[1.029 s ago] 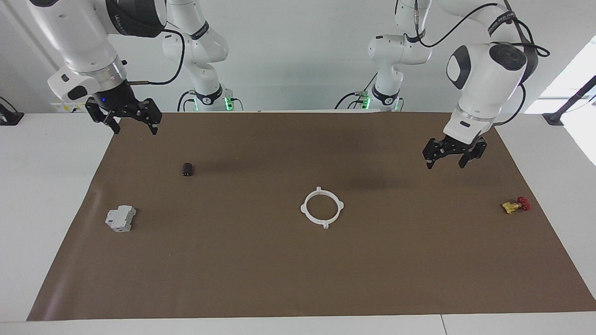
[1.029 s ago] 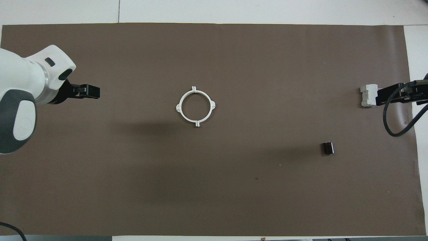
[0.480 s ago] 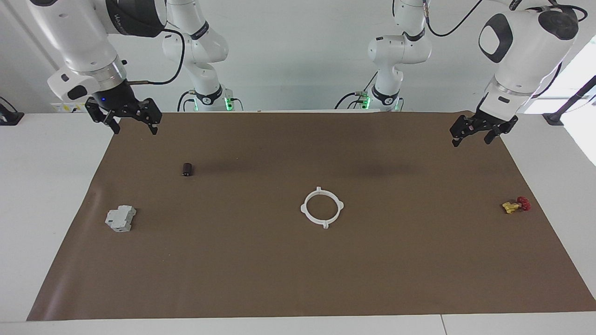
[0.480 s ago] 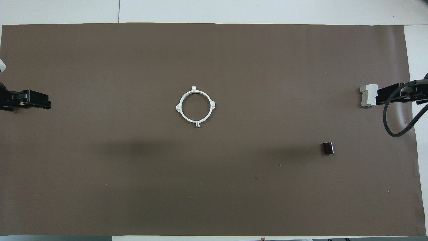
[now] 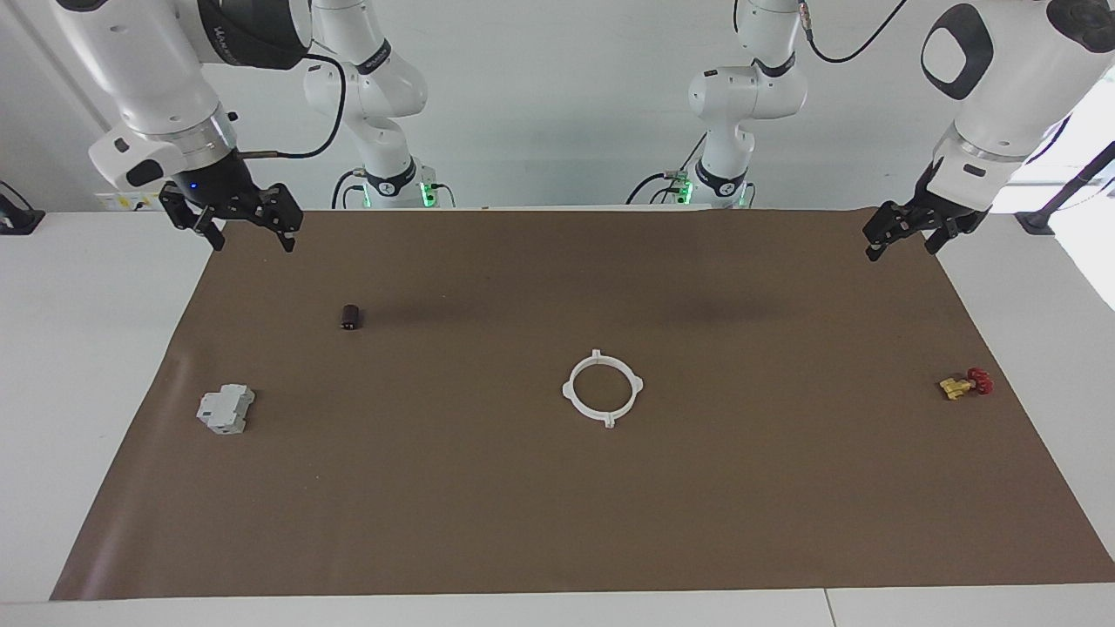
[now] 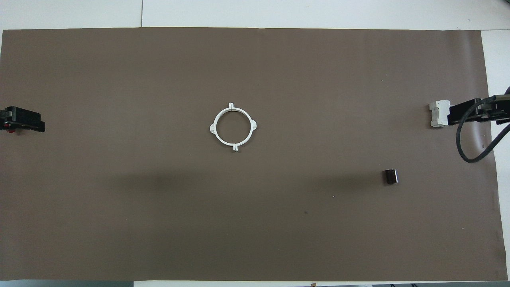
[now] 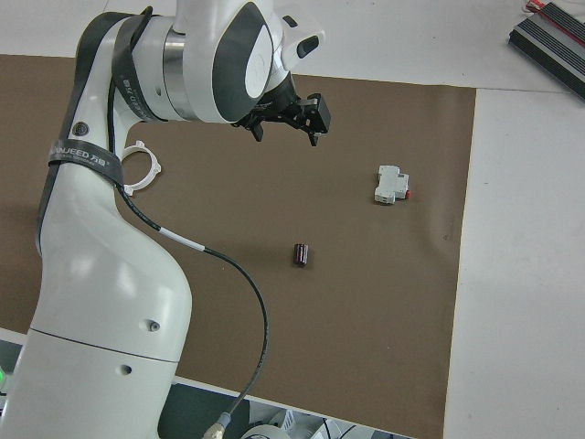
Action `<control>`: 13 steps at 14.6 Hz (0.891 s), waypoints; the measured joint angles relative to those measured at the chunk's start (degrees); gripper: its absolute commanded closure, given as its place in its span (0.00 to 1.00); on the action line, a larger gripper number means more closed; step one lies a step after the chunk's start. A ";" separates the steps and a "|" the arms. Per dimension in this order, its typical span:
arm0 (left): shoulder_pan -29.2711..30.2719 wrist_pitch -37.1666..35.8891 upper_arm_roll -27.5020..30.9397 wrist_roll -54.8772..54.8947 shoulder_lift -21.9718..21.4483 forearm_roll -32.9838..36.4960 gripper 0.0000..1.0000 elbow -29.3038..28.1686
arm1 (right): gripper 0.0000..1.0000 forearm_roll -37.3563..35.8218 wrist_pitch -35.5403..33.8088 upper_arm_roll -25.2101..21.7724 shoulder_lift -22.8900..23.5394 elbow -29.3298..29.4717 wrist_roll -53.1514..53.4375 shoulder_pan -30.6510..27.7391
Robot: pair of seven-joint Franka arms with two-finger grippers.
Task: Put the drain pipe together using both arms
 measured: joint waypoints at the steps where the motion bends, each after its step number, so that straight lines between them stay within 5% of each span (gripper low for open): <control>1: 0.26 -0.17 0.00 0.00 -0.06 0.00 0.00 0.09 | 0.00 0.00 0.00 0.00 0.00 0.01 0.00 0.00; 13: 3.04 -1.59 0.00 2.31 -0.27 -0.04 0.00 2.00 | 0.00 0.12 0.00 0.09 0.00 0.29 0.00 0.01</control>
